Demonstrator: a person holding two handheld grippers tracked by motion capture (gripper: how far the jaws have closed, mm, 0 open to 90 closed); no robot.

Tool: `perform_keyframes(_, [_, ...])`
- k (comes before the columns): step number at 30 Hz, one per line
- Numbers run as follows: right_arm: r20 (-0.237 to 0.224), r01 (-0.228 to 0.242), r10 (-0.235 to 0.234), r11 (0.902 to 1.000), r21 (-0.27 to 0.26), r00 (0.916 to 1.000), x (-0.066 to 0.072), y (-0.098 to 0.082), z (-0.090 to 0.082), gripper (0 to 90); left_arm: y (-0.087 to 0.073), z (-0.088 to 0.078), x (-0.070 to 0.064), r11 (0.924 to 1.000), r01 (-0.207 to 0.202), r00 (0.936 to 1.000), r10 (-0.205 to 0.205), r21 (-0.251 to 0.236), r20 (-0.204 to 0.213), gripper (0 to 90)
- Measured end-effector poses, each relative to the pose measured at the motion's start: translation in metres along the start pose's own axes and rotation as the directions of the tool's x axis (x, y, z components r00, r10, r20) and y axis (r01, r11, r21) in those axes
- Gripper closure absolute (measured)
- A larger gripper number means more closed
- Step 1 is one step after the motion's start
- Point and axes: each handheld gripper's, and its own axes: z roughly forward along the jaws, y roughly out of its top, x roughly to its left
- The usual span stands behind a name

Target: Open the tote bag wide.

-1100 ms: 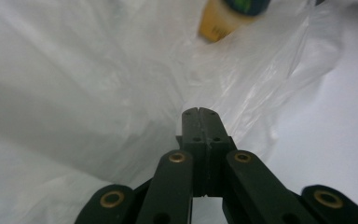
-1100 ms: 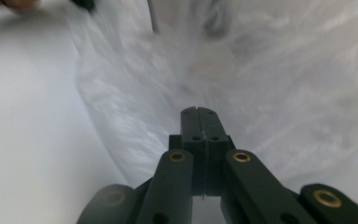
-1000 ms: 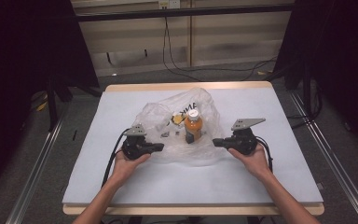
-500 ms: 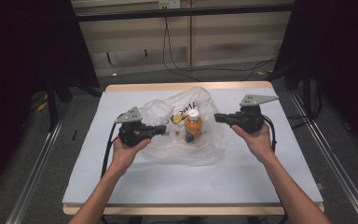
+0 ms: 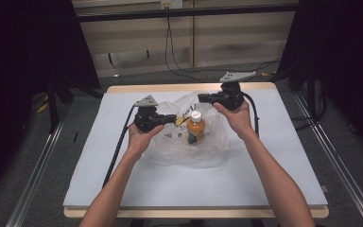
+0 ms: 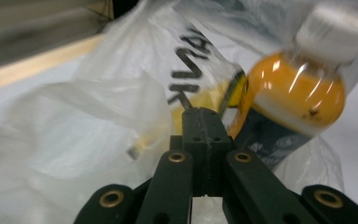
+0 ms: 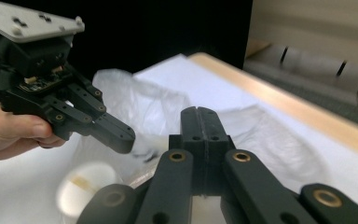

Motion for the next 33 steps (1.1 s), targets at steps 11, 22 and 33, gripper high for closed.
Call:
perform_keyframes(11, [0.019, -0.061, 0.058, 0.9805, 0.187, 0.9981, -0.014, -0.075, 0.020, 90.0, -0.031, 0.028, 0.005, 0.9928, 0.054, 0.9985, -0.053, 0.107, -0.015, 90.0])
perform_keyframes(22, [0.076, -0.116, 0.097, 0.9498, 0.291, 0.9923, -0.038, -0.125, -0.001, 90.0, -0.066, 0.011, 0.025, 0.9741, 0.119, 0.9906, -0.103, 0.192, -0.090, 90.0])
perform_keyframes(33, [0.165, -0.094, 0.039, 0.9347, 0.343, 0.9856, -0.045, -0.136, -0.050, 90.0, -0.081, -0.026, 0.035, 0.9686, 0.119, 0.9885, -0.095, 0.218, -0.118, 90.0])
